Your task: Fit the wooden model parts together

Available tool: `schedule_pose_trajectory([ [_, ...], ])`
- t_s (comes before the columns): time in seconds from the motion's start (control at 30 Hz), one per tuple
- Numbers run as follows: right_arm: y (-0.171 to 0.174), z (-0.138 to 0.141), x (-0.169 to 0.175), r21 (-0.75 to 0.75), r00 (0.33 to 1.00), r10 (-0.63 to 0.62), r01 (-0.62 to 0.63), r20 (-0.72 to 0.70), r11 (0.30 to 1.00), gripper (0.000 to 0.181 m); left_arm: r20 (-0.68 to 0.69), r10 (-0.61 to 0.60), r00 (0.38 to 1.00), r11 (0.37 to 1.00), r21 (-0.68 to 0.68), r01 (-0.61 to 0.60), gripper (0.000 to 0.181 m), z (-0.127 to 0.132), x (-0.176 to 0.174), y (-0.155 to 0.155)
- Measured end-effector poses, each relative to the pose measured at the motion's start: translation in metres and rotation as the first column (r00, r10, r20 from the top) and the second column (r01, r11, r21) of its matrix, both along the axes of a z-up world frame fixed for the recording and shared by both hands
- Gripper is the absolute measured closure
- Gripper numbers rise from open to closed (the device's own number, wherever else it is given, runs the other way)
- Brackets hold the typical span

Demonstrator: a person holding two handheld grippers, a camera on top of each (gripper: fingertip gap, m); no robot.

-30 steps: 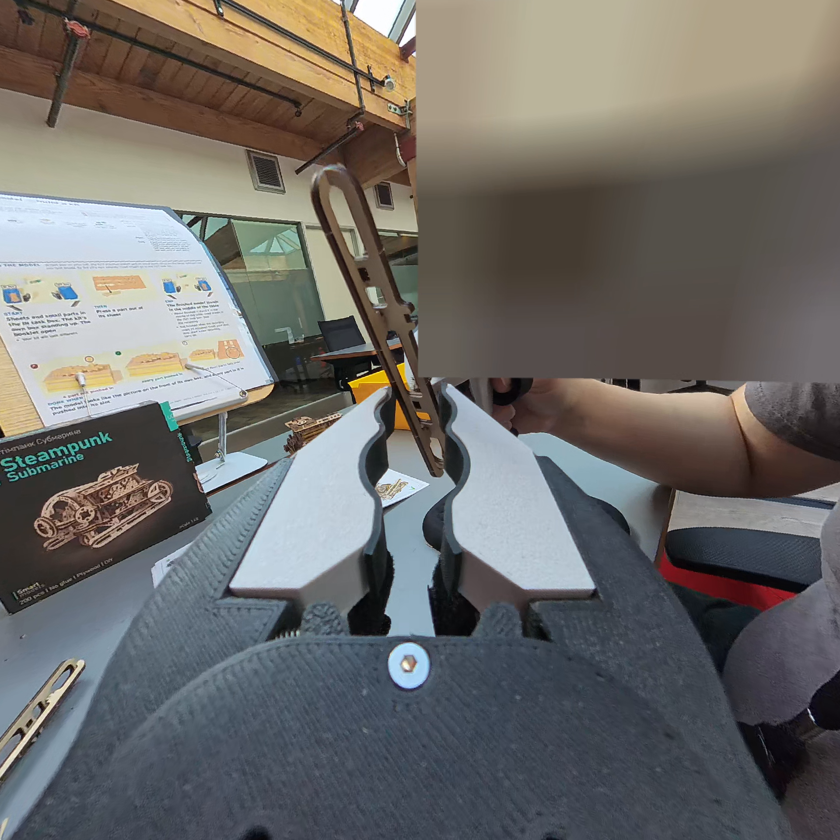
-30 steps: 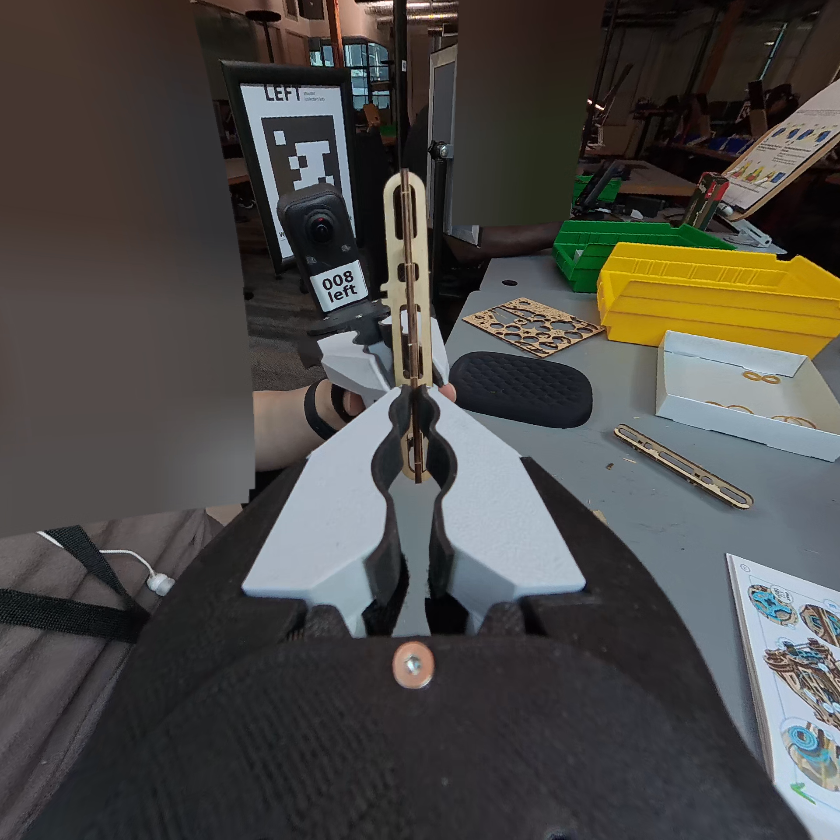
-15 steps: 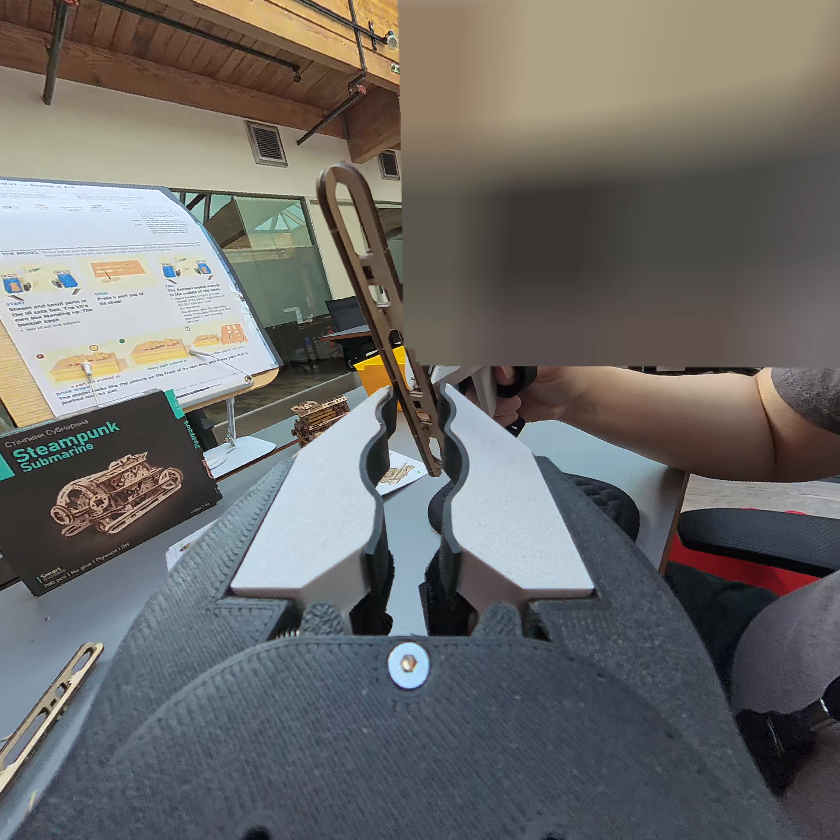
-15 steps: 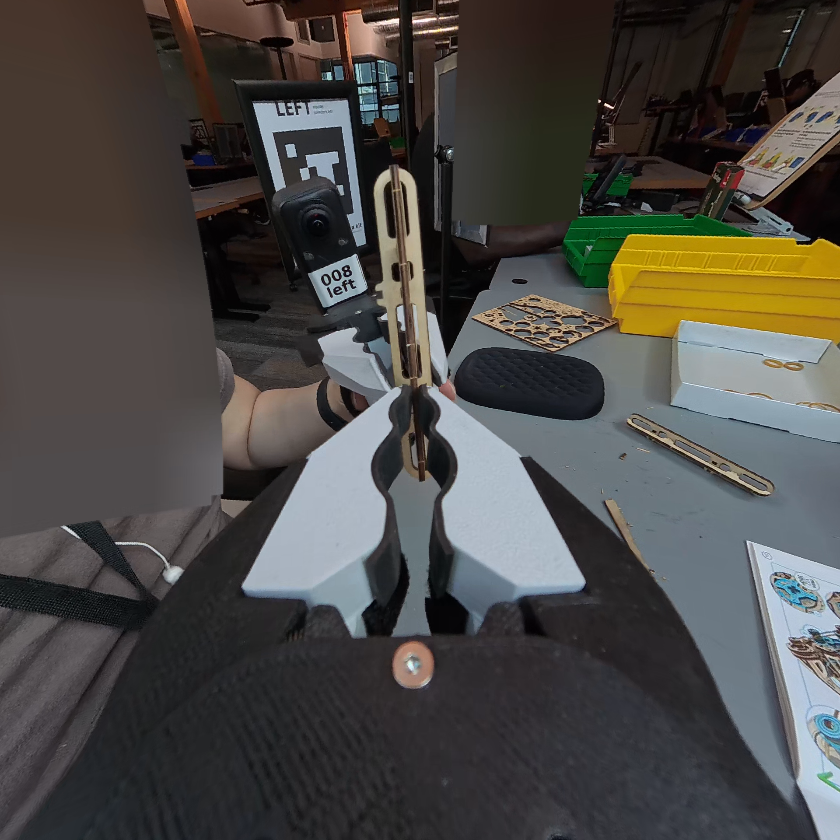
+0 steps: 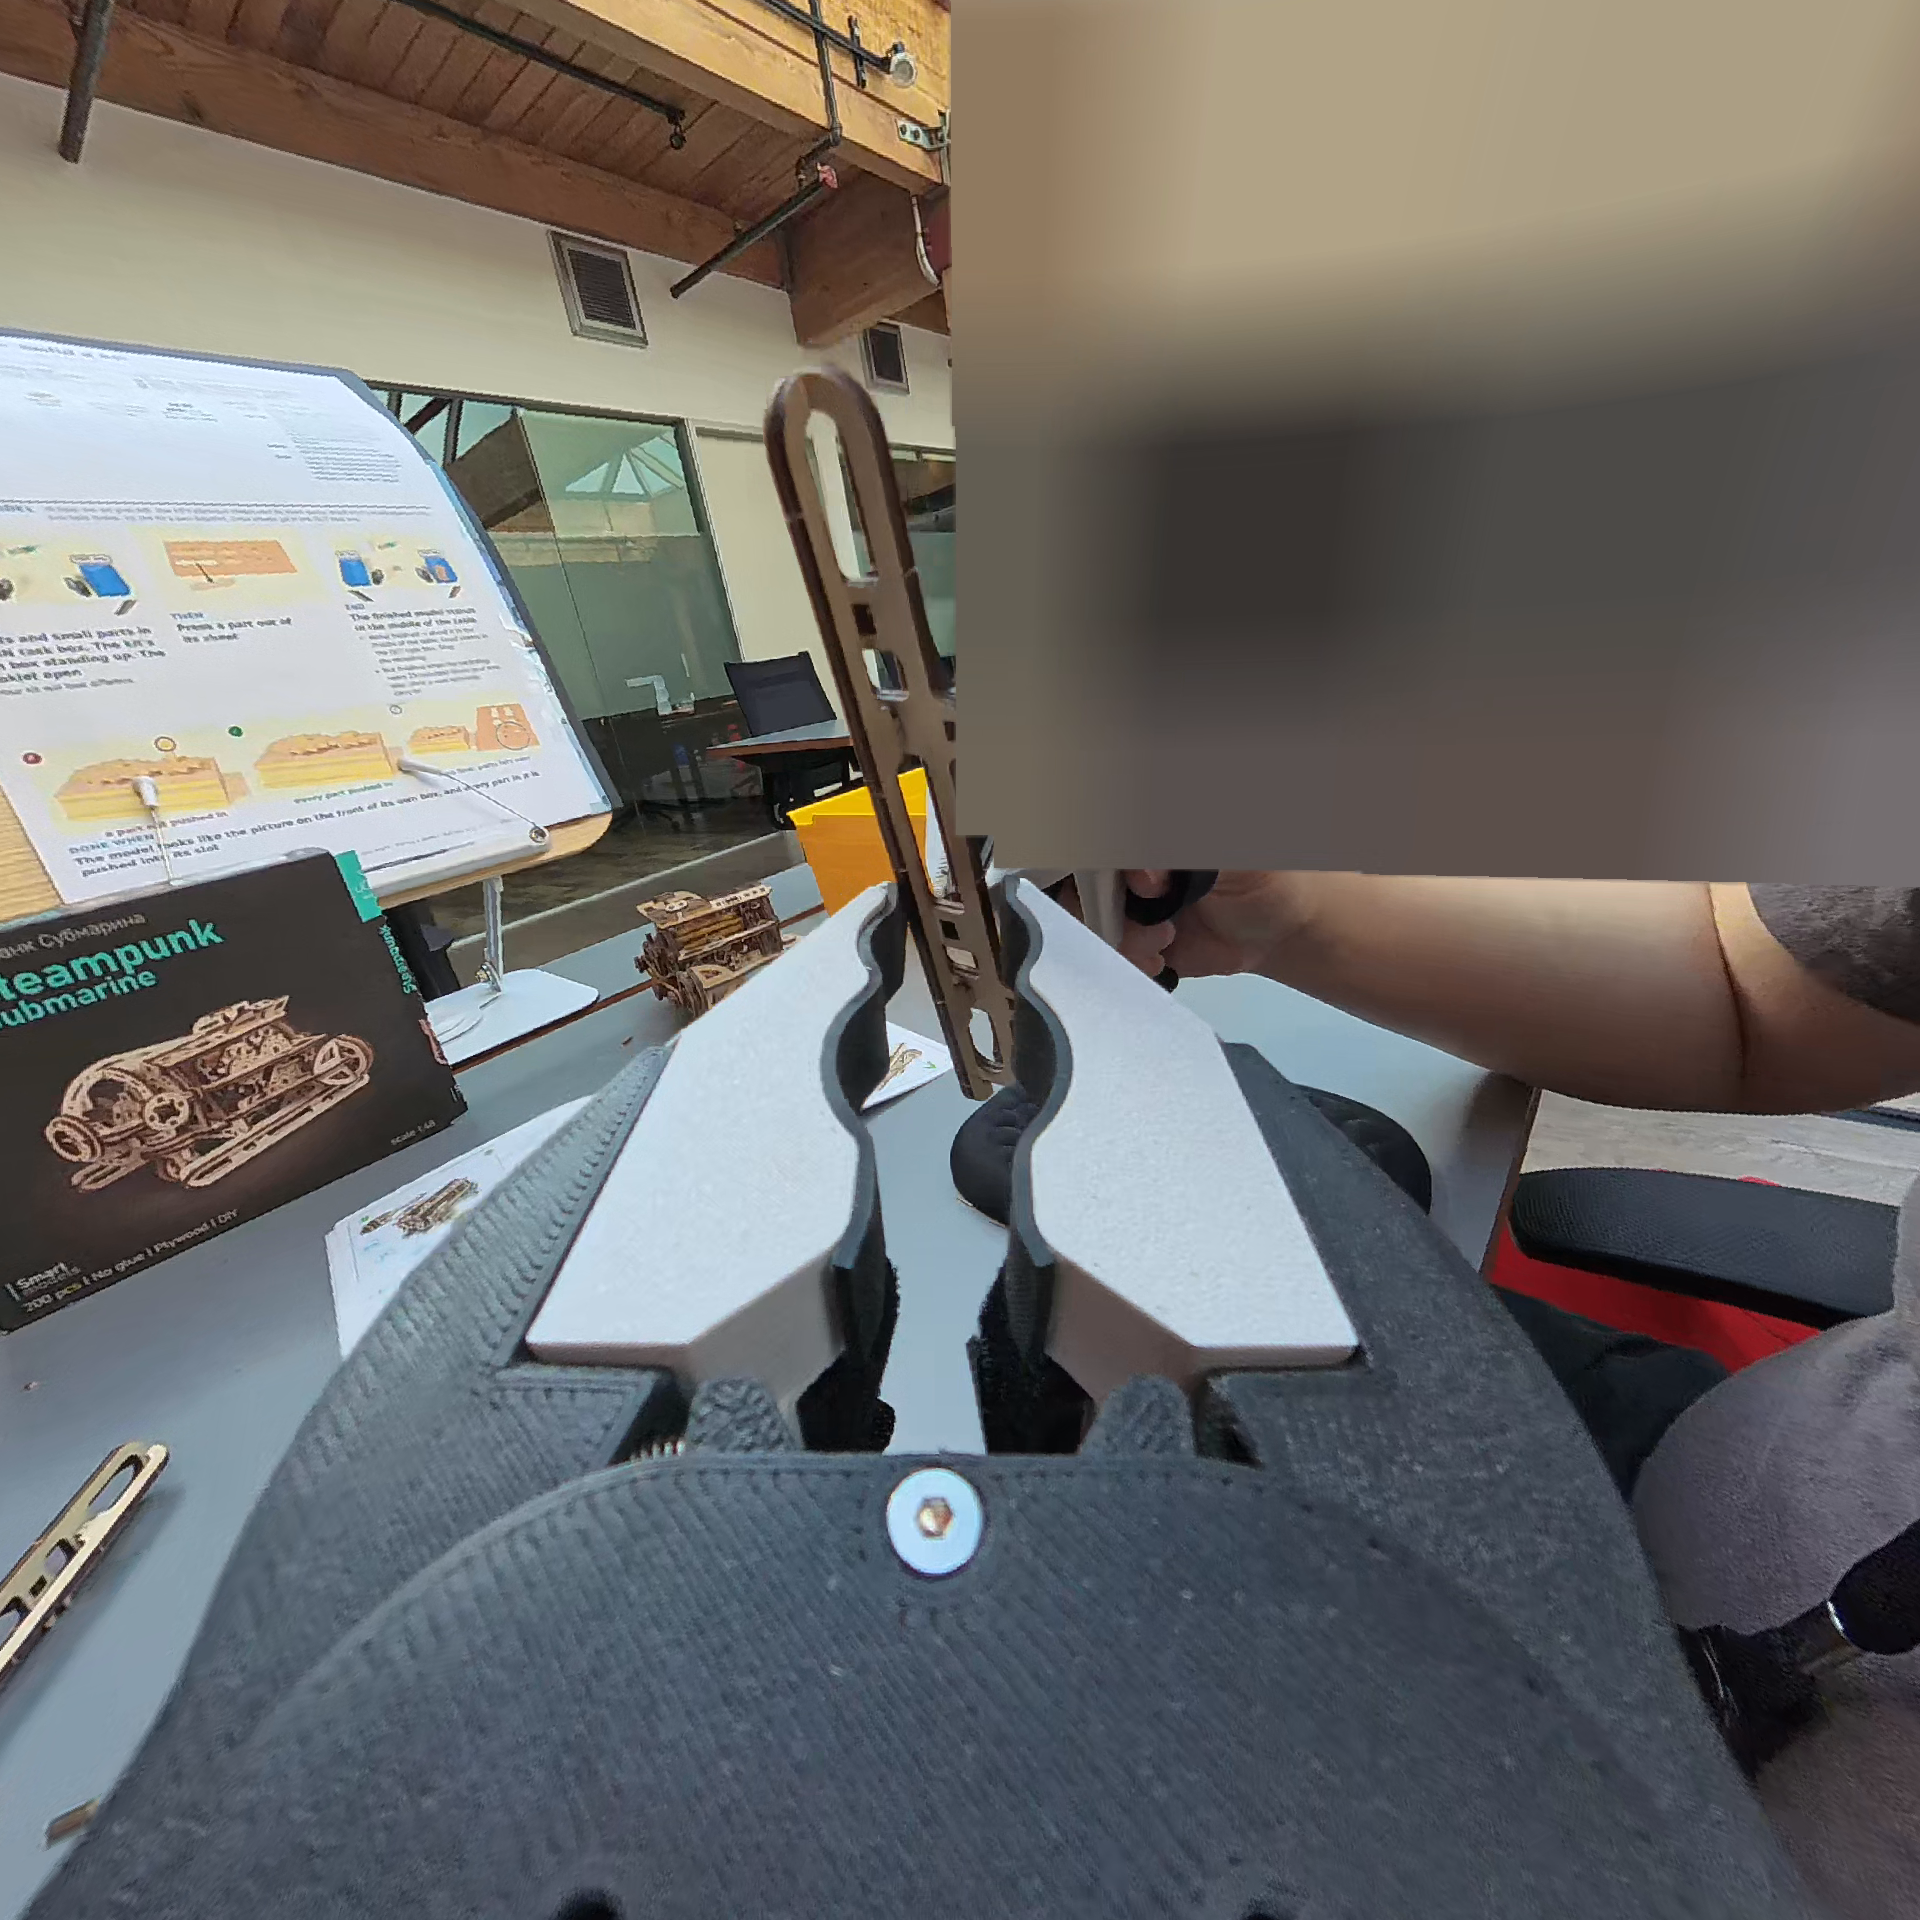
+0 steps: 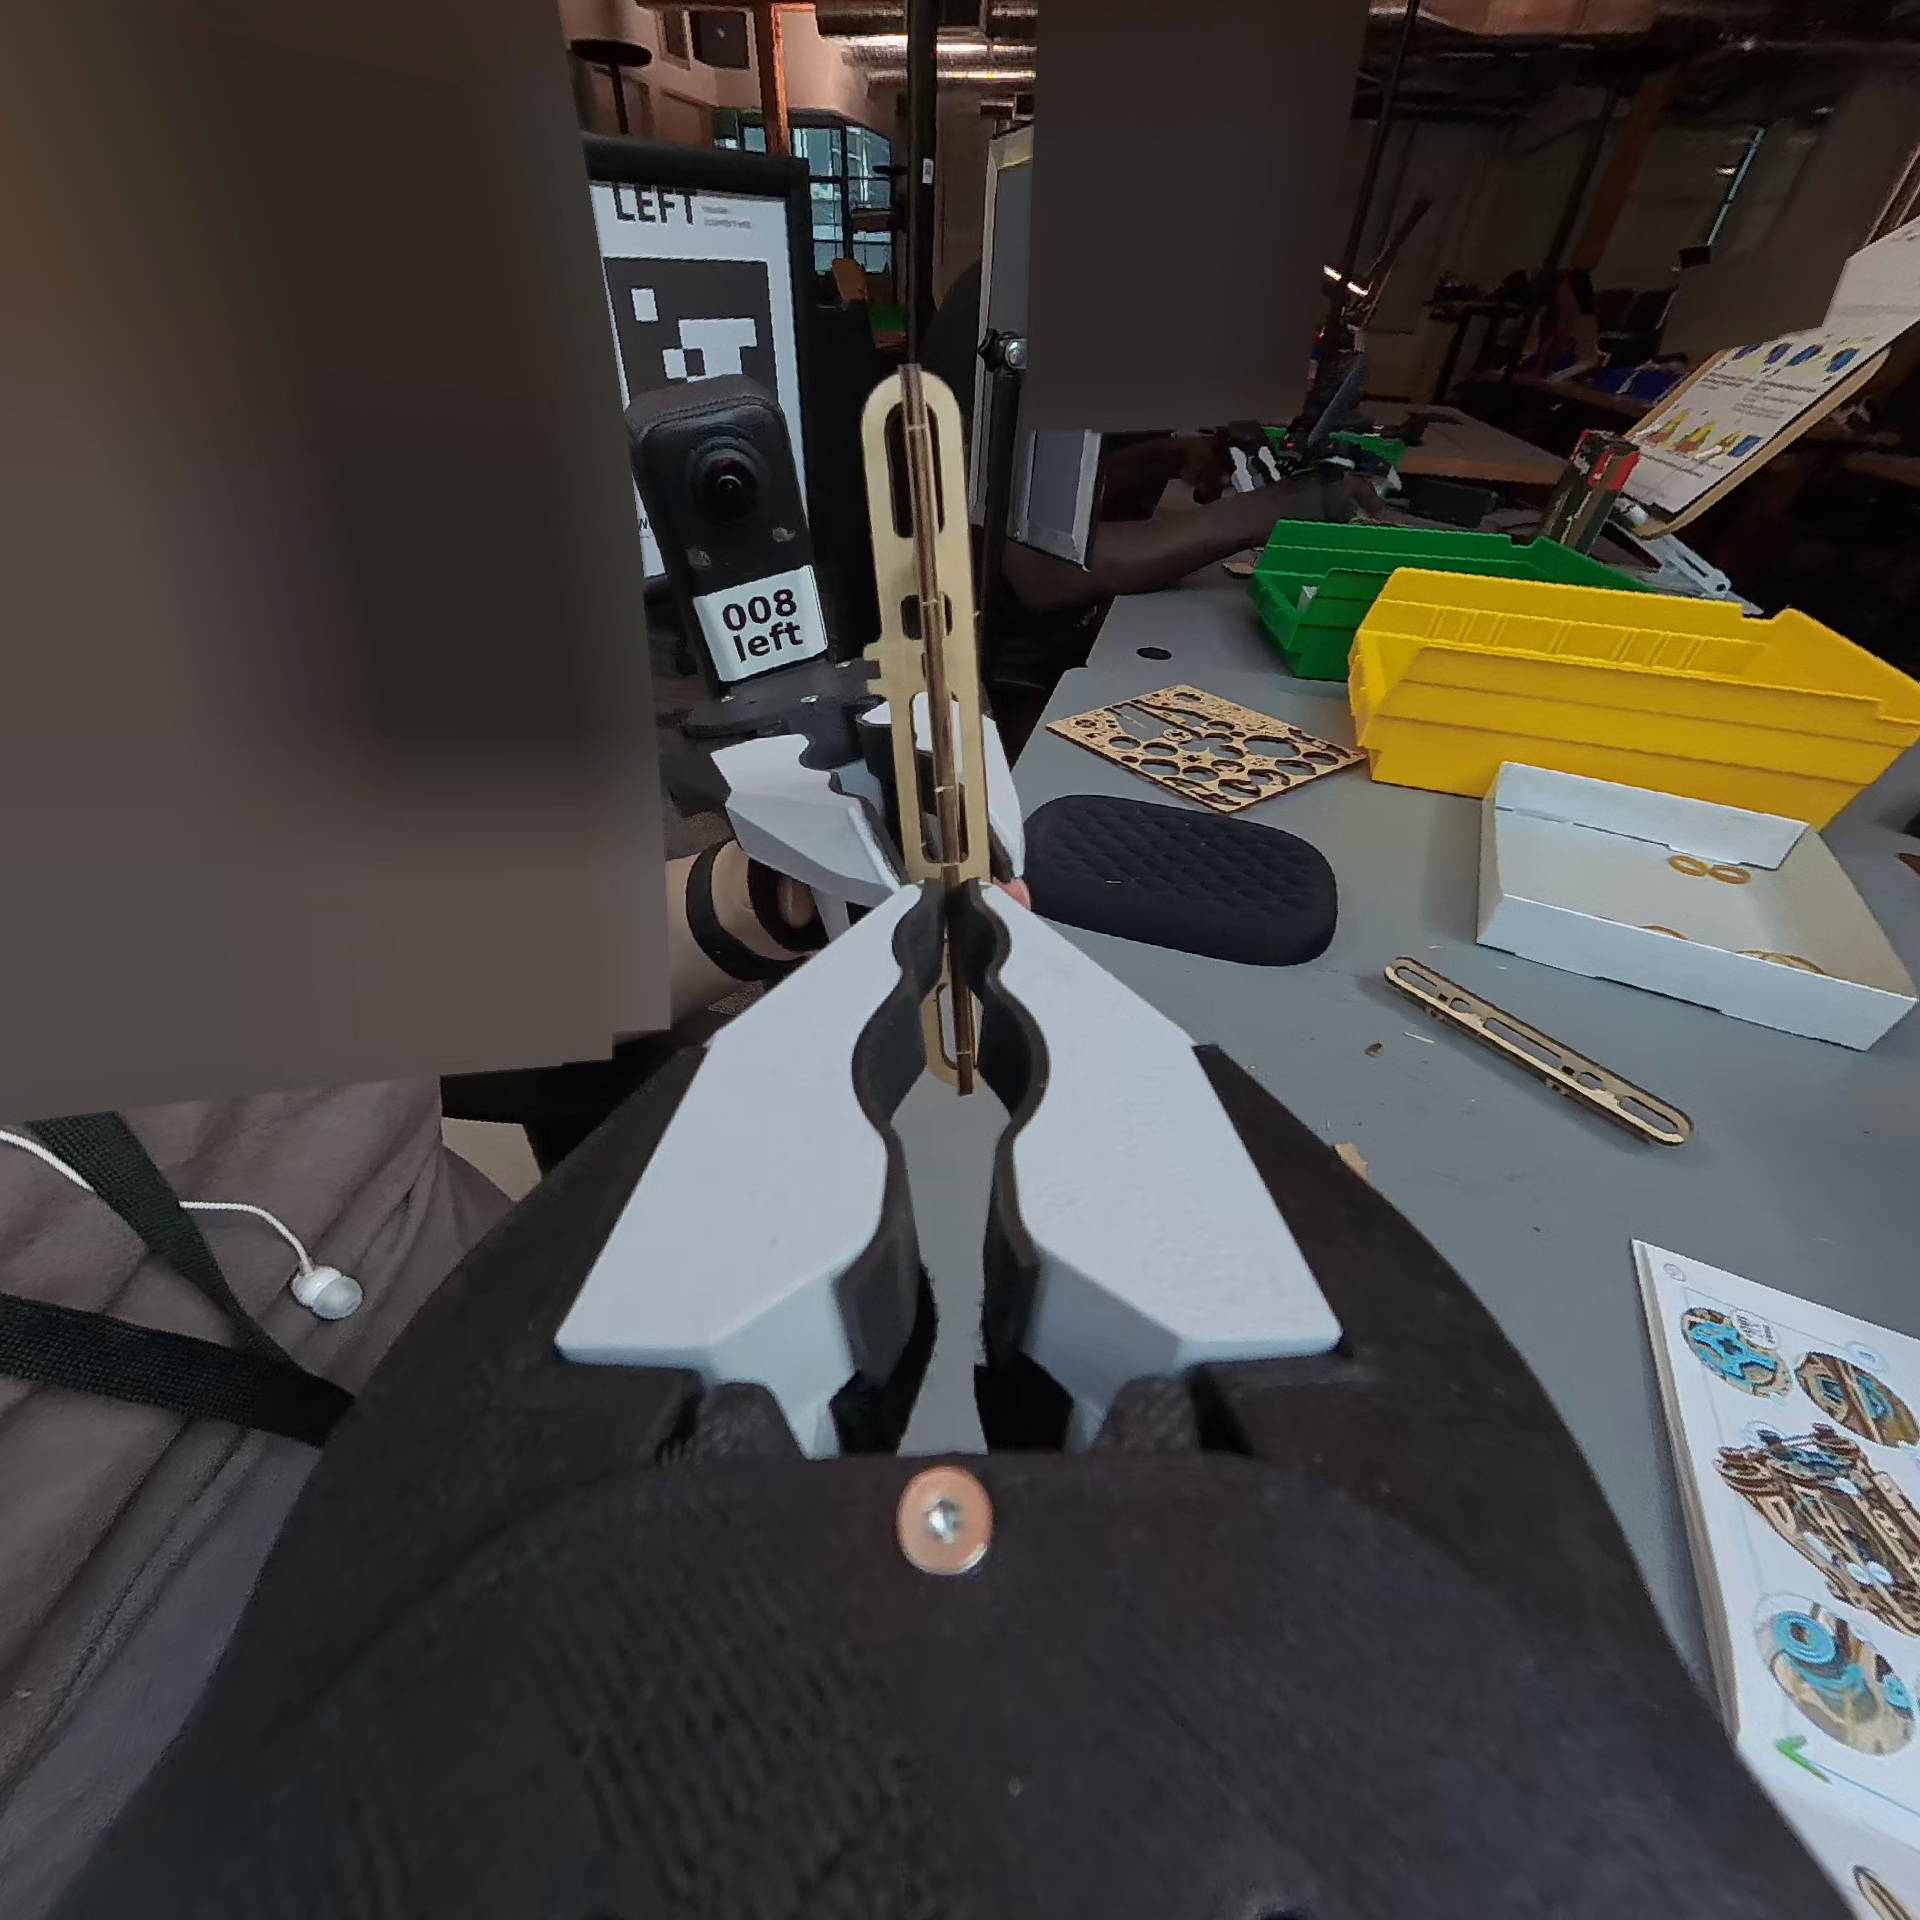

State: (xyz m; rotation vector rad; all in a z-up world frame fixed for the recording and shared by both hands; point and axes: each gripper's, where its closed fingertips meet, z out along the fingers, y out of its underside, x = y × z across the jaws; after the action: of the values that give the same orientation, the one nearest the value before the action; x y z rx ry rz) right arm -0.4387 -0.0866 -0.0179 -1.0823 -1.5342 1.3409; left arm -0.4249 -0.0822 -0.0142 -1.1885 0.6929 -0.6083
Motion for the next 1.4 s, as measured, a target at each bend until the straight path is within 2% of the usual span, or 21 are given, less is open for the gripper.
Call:
schedule_pose_trajectory([
  [0.2,0.012,-0.014,0.0,-0.207,0.998,0.057,-0.051,0.022,0.977,0.181,-0.043,0.016,0.999,0.993,-0.117,-0.021,0.164,-0.015,0.0,0.012],
  [0.37,0.022,-0.025,-0.001,-0.331,0.996,0.079,-0.065,0.03,0.941,0.181,-0.027,-0.045,0.999,0.972,-0.232,0.038,0.147,-0.027,0.005,0.015],
  [0.4,0.023,-0.026,0.0,-0.359,0.996,0.09,-0.074,0.028,0.93,0.181,-0.022,-0.054,0.998,0.967,-0.249,0.047,0.149,-0.028,0.005,0.016],
  [0.47,0.022,-0.028,0.001,-0.404,0.992,0.121,-0.103,0.019,0.909,0.181,-0.034,-0.031,0.999,0.967,-0.255,0.022,0.165,-0.03,0.002,0.02],
  [0.5,0.022,-0.028,0.001,-0.422,0.991,0.134,-0.114,0.02,0.899,0.181,-0.045,-0.025,0.999,0.968,-0.251,0.013,0.165,-0.031,0.001,0.021],
  [0.7,0.023,-0.03,0.003,-0.437,0.989,0.143,-0.119,0.022,0.892,0.181,-0.028,-0.072,0.997,0.959,-0.275,0.062,0.154,-0.033,0.006,0.018],
  [0.9,0.024,-0.029,0.005,-0.471,0.987,0.16,-0.132,0.02,0.872,0.181,-0.031,-0.102,0.994,0.957,-0.276,0.09,0.152,-0.032,0.007,0.016],
  [1.03,0.021,-0.026,0.007,-0.515,0.981,0.195,-0.161,0.012,0.842,0.181,-0.055,-0.091,0.994,0.964,-0.254,0.074,0.163,-0.031,0.005,0.016],
  [1.23,0.022,-0.027,0.007,-0.501,0.984,0.175,-0.142,0.02,0.854,0.181,-0.047,-0.076,0.996,0.969,-0.237,0.063,0.163,-0.032,0.005,0.018],
  [1.4,0.021,-0.028,0.005,-0.4,0.992,0.117,-0.092,0.038,0.912,0.181,-0.033,-0.072,0.997,0.984,-0.167,0.066,0.163,-0.032,0.002,0.016],
])
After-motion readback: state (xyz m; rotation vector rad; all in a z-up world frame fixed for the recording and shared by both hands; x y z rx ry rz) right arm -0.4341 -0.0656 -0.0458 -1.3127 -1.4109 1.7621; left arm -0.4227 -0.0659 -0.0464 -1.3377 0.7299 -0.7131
